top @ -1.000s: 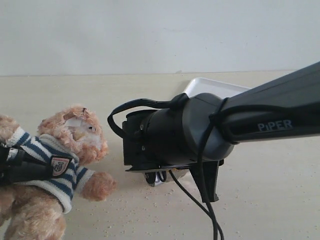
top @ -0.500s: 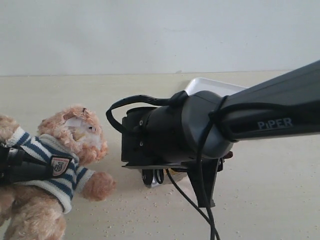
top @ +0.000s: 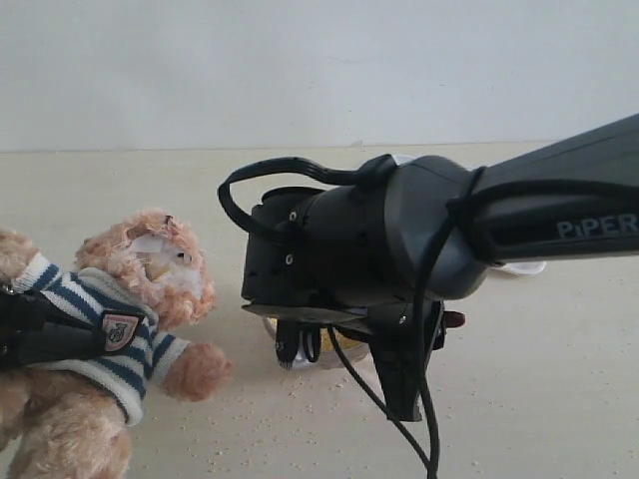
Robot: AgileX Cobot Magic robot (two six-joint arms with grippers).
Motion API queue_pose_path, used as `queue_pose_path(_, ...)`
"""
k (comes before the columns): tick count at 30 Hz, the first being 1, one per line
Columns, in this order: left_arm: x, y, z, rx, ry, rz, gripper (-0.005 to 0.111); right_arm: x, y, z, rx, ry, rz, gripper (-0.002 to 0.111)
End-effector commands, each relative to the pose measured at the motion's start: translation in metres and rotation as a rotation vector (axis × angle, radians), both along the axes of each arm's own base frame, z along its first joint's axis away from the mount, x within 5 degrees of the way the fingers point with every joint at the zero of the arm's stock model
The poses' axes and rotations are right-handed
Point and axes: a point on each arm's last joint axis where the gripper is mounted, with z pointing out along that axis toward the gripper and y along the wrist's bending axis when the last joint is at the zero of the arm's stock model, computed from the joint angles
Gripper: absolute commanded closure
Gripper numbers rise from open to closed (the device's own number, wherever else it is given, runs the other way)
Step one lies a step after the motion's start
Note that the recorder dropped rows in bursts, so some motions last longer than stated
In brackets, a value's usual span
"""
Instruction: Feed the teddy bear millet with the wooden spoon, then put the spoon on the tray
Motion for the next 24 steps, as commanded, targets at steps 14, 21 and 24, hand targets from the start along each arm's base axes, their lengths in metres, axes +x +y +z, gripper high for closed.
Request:
queue_pose_path(14, 0.000, -0.001, 0.000, -0.016, 0.001, -0.001, 0.101, 0.006, -0.012, 0.009, 0.075, 0.053, -0.104, 0.099)
queue_pose_path(21, 0.000, -0.001, 0.000, -0.016, 0.001, -0.001, 0.101, 0.007, -0.017, 0.010, 0.107, 0.102, -0.151, 0.099)
queue_pose_path(24, 0.000, -0.001, 0.000, -0.016, 0.001, -0.001, 0.101, 0.007, -0.020, 0.008, 0.125, 0.147, -0.179, 0.099)
